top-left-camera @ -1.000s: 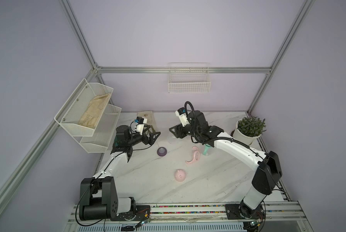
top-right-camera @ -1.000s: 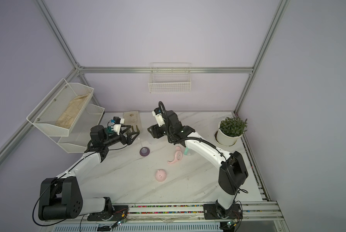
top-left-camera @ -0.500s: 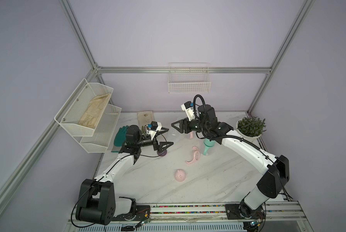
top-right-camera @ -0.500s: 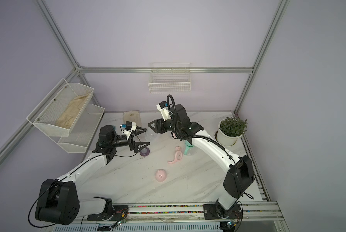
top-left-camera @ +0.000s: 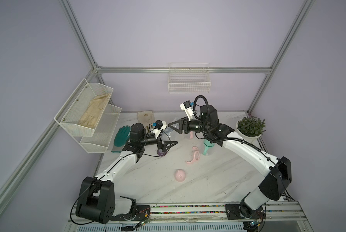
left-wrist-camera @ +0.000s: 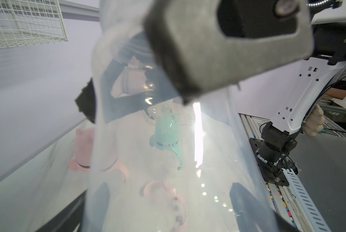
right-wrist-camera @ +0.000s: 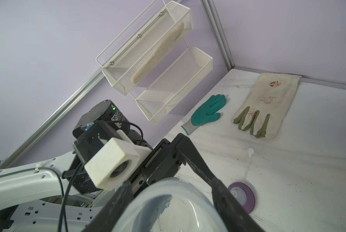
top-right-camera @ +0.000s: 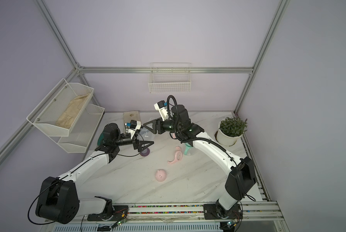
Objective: Assemble the baby bottles
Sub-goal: Pick up the baby bottle from the center of the board.
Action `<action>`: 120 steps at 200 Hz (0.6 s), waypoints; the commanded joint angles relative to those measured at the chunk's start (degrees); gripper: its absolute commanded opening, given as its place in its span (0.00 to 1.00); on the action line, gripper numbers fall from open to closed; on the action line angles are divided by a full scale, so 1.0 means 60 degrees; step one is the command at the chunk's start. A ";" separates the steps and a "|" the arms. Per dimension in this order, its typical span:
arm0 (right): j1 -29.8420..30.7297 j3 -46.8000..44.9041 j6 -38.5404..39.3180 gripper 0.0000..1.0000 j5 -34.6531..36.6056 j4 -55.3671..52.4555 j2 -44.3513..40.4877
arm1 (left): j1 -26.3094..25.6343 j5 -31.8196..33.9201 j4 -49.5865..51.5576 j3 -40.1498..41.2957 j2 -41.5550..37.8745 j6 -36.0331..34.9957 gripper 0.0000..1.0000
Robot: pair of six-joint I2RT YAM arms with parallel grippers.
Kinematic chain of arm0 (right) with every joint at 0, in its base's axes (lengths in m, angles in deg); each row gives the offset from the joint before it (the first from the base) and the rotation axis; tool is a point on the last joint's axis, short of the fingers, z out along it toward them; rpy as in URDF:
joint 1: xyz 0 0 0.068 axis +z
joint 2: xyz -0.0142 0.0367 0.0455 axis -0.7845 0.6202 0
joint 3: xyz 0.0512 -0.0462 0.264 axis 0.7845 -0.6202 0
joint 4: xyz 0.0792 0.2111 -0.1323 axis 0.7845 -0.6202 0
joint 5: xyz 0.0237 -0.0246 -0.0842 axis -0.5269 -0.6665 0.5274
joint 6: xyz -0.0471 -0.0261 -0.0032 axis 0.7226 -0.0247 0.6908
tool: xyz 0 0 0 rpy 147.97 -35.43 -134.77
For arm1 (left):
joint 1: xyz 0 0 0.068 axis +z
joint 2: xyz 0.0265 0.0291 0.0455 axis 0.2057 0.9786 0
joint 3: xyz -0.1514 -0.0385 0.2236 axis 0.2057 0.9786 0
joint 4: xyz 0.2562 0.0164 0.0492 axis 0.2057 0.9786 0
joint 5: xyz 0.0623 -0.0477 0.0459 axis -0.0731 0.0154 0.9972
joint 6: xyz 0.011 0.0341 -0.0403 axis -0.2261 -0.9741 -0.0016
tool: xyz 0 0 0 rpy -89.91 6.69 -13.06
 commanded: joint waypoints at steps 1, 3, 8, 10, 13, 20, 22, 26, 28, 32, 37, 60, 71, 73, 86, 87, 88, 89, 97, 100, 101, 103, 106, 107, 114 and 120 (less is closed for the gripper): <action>0.0196 -0.0073 -0.0141 0.39 -0.0375 0.0486 0.0145 | -0.0094 0.0231 -0.0043 -0.0617 0.0003 0.0104 0.96; 0.0202 -0.0080 -0.0144 0.39 -0.0375 0.0484 0.0144 | -0.0099 0.0234 -0.0044 -0.0626 0.0007 0.0104 0.96; 0.0229 -0.0072 -0.0154 0.39 -0.0394 0.0483 0.0153 | -0.0095 0.0258 -0.0037 -0.0628 0.0018 0.0121 0.95; 0.0232 -0.0072 -0.0151 0.39 -0.0391 0.0483 0.0160 | -0.0100 0.0270 -0.0035 -0.0633 0.0025 0.0130 0.95; 0.0245 -0.0072 -0.0144 0.39 -0.0396 0.0492 0.0171 | -0.0099 0.0279 -0.0030 -0.0634 0.0033 0.0142 0.95; 0.0273 -0.0079 -0.0144 0.39 -0.0391 0.0499 0.0174 | -0.0103 0.0281 -0.0006 -0.0662 0.0064 0.0173 0.93; 0.0276 -0.0074 -0.0152 0.39 -0.0390 0.0509 0.0192 | -0.0101 0.0279 0.0020 -0.0678 0.0073 0.0176 0.92; 0.0277 -0.0081 -0.0153 0.39 -0.0390 0.0524 0.0172 | -0.0103 0.0282 0.0059 -0.0691 0.0098 0.0177 0.90; 0.0288 -0.0085 -0.0136 0.40 -0.0390 0.0526 0.0173 | -0.0105 0.0294 0.0080 -0.0700 0.0111 0.0177 0.88; 0.0291 -0.0089 -0.0127 0.40 -0.0397 0.0554 0.0157 | -0.0112 0.0309 0.0122 -0.0718 0.0118 0.0175 0.85; 0.0290 -0.0097 -0.0126 0.41 -0.0377 0.0565 0.0141 | -0.0103 0.0357 0.0183 -0.0743 0.0137 0.0177 0.81; 0.0300 -0.0115 0.0137 0.58 -0.0097 0.0435 0.0066 | -0.0111 0.0775 0.0438 -0.0813 0.0166 0.0228 0.66; 0.0320 -0.0087 0.0401 0.65 0.0448 0.0135 -0.0032 | -0.0111 0.1088 0.0458 -0.0775 0.0116 0.0293 0.62; 0.0332 -0.0076 0.0449 0.67 0.0585 0.0066 -0.0054 | -0.0111 0.1144 0.0469 -0.0757 0.0116 0.0287 0.60; 0.0355 -0.0015 0.0724 0.71 0.1577 -0.0419 -0.0214 | -0.0109 0.1533 0.0581 -0.0674 0.0015 0.0273 0.44; 0.0367 -0.0014 0.0746 0.71 0.1648 -0.0451 -0.0221 | -0.0105 0.1555 0.0598 -0.0669 -0.0005 0.0269 0.42; 0.0373 -0.0014 0.0757 0.71 0.1713 -0.0482 -0.0239 | -0.0110 0.1595 0.0614 -0.0666 -0.0016 0.0260 0.39; 0.0376 -0.0021 0.0762 0.71 0.1811 -0.0505 -0.0255 | -0.0106 0.1645 0.0629 -0.0658 -0.0021 0.0255 0.38; 0.0394 -0.0066 0.0852 0.72 0.2371 -0.0685 -0.0387 | -0.0101 0.2027 0.0751 -0.0611 -0.0107 0.0250 0.26; 0.0405 -0.0088 0.0868 0.73 0.2546 -0.0738 -0.0434 | -0.0101 0.2170 0.0791 -0.0586 -0.0141 0.0237 0.23; 0.0407 -0.0102 0.0869 0.73 0.2616 -0.0750 -0.0463 | -0.0101 0.2210 0.0798 -0.0574 -0.0149 0.0229 0.23; 0.0412 -0.0124 0.0877 0.73 0.2735 -0.0770 -0.0502 | -0.0097 0.2292 0.0833 -0.0557 -0.0167 0.0216 0.22; 0.0422 -0.0168 0.0884 0.73 0.2901 -0.0789 -0.0566 | -0.0093 0.2421 0.0865 -0.0544 -0.0205 0.0195 0.21; 0.0423 -0.0172 0.0884 0.73 0.2947 -0.0805 -0.0587 | -0.0097 0.2461 0.0879 -0.0538 -0.0218 0.0179 0.20; 0.0438 -0.0263 0.0874 0.73 0.3308 -0.0852 -0.0739 | -0.0100 0.2771 0.0983 -0.0476 -0.0297 0.0102 0.17; 0.0477 -0.0351 0.0870 0.73 0.3569 -0.0905 -0.0877 | -0.0101 0.3035 0.1117 -0.0435 -0.0358 0.0028 0.16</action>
